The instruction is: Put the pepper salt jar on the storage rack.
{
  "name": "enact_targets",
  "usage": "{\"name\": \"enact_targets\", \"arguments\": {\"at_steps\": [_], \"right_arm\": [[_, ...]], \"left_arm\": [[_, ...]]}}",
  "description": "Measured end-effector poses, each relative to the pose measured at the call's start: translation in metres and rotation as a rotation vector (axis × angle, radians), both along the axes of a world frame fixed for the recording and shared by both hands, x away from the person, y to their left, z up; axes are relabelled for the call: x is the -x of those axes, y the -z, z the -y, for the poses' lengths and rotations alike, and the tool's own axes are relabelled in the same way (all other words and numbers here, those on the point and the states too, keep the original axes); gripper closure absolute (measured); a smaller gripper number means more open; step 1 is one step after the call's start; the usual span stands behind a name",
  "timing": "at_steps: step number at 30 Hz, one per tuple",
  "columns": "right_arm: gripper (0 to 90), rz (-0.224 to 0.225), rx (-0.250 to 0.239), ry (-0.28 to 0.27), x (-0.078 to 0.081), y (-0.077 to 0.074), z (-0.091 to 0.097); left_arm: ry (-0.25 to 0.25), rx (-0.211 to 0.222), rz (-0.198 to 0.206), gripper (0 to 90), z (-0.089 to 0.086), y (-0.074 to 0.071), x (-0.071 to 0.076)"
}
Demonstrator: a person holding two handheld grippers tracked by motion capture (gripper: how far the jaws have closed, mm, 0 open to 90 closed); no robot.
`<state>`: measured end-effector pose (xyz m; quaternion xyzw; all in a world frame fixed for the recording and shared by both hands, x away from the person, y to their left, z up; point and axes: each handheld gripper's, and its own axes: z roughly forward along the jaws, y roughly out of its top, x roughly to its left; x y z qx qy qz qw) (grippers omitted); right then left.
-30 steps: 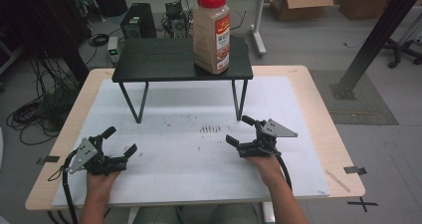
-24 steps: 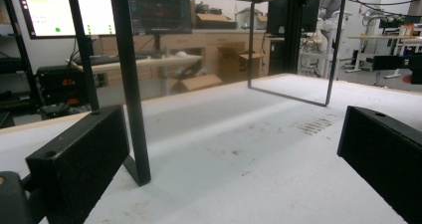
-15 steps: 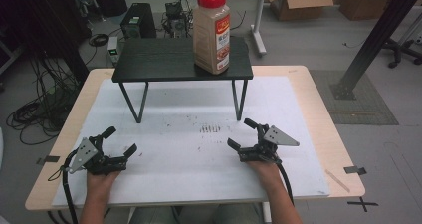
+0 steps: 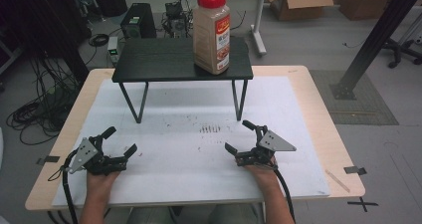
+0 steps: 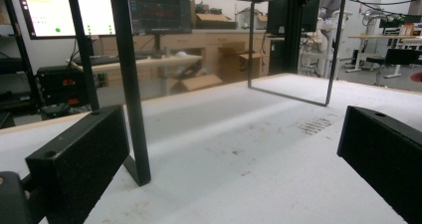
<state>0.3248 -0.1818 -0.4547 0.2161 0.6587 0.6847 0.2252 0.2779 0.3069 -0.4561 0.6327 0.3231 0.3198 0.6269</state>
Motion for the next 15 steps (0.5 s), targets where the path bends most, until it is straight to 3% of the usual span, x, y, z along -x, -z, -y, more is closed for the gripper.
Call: {"name": "enact_targets", "arguments": {"at_steps": [15], "right_arm": [[0.0, 0.000, -0.001, 0.001, 0.0001, 0.0000, 0.0001]], "left_arm": [[0.000, -0.002, -0.004, 0.3, 0.0000, -0.0001, -0.0005]]}}
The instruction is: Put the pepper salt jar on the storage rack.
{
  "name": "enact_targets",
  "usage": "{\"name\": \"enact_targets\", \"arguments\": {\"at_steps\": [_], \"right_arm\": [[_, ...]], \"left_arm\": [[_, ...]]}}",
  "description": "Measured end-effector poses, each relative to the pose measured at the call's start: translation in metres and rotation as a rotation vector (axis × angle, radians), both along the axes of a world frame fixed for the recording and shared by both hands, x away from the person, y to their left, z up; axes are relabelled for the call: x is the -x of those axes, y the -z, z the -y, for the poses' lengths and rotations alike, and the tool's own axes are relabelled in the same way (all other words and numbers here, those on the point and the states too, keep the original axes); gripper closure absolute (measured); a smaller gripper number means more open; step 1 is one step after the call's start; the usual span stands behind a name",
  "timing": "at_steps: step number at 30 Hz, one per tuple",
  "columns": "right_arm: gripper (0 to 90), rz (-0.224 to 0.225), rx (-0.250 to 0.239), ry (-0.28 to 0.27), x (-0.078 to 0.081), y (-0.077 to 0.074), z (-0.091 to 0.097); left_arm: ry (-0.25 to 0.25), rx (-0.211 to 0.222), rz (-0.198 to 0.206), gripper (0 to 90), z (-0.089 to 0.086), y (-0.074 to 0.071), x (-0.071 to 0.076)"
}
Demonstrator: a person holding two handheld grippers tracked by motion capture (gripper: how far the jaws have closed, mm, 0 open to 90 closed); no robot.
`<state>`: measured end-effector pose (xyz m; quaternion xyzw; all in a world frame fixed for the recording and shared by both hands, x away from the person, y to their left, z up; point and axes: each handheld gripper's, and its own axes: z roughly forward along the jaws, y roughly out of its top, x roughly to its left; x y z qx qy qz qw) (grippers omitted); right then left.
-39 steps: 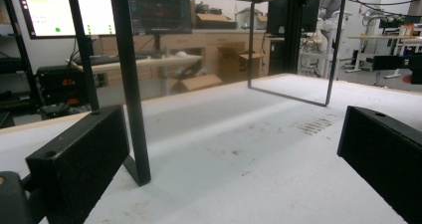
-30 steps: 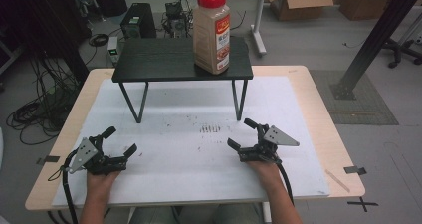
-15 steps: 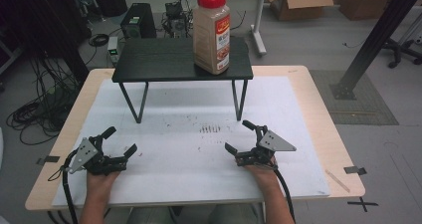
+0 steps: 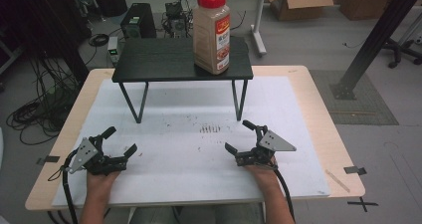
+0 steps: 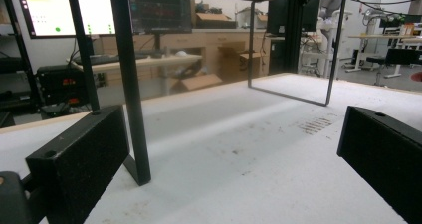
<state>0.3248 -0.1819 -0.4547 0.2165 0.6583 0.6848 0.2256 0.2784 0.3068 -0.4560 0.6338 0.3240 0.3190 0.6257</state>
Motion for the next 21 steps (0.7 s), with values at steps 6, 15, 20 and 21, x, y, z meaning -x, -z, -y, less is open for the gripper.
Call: {"name": "enact_targets", "arguments": {"at_steps": [6, 15, 20, 21], "right_arm": [[0.0, 0.002, -0.003, 0.001, 0.0001, 0.0001, 0.0002], [0.0, 0.003, -0.006, 0.001, 0.0001, 0.0001, 0.0006], [0.0, 0.004, -0.005, 0.001, 0.0002, 0.0001, 0.0005], [0.0, 0.004, -0.006, 0.001, 0.0001, 0.0001, 0.0005]], "left_arm": [[0.000, -0.001, 0.001, 0.3, 0.0001, 0.0000, 0.0001], [0.001, 0.000, 0.001, 0.3, -0.0001, 0.0000, 0.0001], [0.001, 0.002, 0.001, 0.3, -0.0001, 0.0001, 0.0001], [0.001, 0.001, 0.001, 0.3, -0.0002, 0.0000, 0.0001]]}}
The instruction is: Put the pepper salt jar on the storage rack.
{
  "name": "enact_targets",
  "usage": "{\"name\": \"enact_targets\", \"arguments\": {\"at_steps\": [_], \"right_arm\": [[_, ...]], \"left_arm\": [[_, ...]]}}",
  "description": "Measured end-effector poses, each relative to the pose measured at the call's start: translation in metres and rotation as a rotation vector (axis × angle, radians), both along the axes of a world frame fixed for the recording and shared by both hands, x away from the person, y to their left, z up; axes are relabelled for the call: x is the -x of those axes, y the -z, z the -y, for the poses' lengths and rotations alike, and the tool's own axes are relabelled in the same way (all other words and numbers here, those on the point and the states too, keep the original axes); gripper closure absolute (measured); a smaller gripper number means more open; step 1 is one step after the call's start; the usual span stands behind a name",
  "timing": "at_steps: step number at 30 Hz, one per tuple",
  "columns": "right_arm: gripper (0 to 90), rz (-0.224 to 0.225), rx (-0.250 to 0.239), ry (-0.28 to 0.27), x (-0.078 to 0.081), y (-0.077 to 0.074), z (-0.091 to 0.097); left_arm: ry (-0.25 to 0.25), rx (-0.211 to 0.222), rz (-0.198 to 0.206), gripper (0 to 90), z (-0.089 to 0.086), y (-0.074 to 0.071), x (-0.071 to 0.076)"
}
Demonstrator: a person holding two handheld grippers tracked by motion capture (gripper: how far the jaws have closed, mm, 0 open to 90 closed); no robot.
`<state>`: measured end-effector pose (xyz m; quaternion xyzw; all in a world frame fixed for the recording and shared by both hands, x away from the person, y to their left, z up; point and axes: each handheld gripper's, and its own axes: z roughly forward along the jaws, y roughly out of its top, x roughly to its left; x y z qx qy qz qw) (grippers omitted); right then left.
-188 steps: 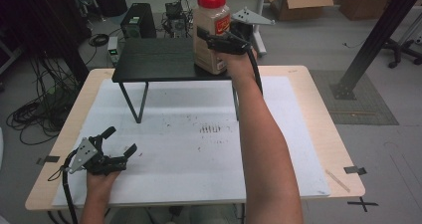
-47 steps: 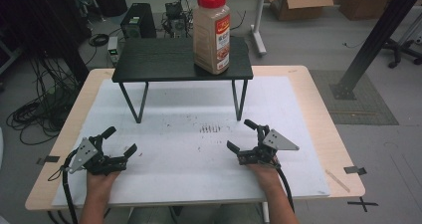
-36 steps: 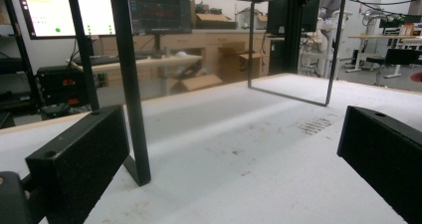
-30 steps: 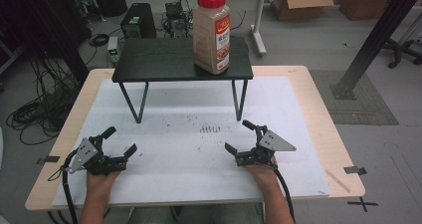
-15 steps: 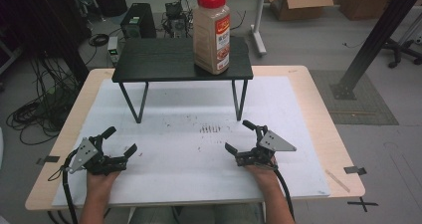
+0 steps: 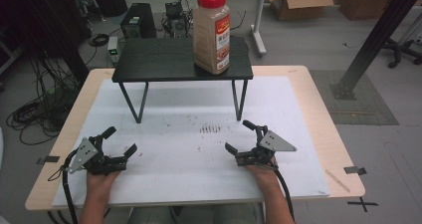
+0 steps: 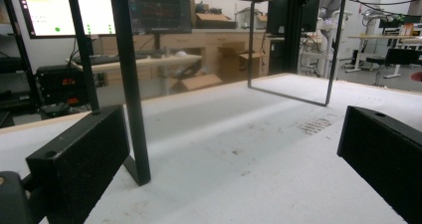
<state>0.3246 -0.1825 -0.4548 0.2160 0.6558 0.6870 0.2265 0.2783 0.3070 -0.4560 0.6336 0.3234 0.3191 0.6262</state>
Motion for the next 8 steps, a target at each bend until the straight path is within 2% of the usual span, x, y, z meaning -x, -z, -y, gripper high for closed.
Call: {"name": "enact_targets", "arguments": {"at_steps": [8], "right_arm": [[0.0, 0.005, 0.004, -0.003, 0.0004, 0.0000, -0.0002]], "left_arm": [[-0.001, -0.002, 0.002, 0.4, 0.0004, 0.0000, 0.0002]]}}
